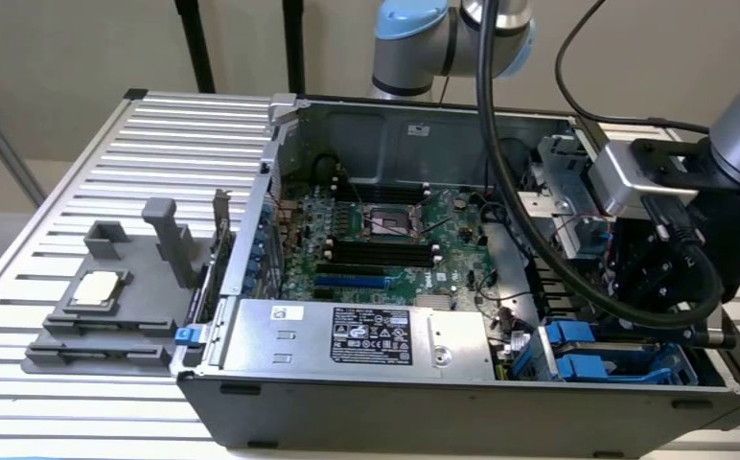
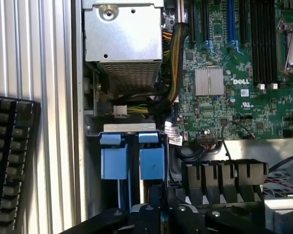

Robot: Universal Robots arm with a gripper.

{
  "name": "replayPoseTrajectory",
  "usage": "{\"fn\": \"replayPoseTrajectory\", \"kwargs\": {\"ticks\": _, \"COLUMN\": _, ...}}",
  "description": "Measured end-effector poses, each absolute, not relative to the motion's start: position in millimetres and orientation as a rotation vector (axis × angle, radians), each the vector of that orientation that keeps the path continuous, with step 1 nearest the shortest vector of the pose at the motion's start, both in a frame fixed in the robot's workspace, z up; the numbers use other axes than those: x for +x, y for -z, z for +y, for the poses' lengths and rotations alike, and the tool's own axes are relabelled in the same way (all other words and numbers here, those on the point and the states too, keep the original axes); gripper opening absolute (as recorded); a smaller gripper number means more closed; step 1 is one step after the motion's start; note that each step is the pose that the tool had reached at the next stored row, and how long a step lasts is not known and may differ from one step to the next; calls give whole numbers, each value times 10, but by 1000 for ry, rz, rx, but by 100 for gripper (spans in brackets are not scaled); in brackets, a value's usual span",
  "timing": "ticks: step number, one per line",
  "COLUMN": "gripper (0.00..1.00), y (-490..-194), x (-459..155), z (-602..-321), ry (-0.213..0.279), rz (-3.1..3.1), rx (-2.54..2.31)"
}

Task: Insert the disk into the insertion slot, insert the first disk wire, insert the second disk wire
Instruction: 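Insert the second disk wire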

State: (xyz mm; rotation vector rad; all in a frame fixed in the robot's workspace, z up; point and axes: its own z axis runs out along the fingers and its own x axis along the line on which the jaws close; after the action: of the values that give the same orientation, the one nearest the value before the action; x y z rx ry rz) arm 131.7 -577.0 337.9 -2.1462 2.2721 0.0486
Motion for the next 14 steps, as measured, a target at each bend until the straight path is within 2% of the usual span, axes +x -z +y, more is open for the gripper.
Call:
{"fn": "replayPoseTrajectory", "kwargs": {"ticks": 6, "gripper": 18, "y": -3430, "x": 1318, "z": -5770, "ry": -50, "rz": 2266, "rx": -2152}}
{"fn": "replayPoseTrajectory", "kwargs": {"ticks": 7, "gripper": 25, "y": -3472, "x": 1313, "z": -5770, "ry": -49, "rz": 2266, "rx": -2152}}
{"fn": "replayPoseTrajectory", "kwargs": {"ticks": 14, "gripper": 25, "y": -3561, "x": 1127, "z": -5771, "ry": -40, "rz": 2261, "rx": -2149}}
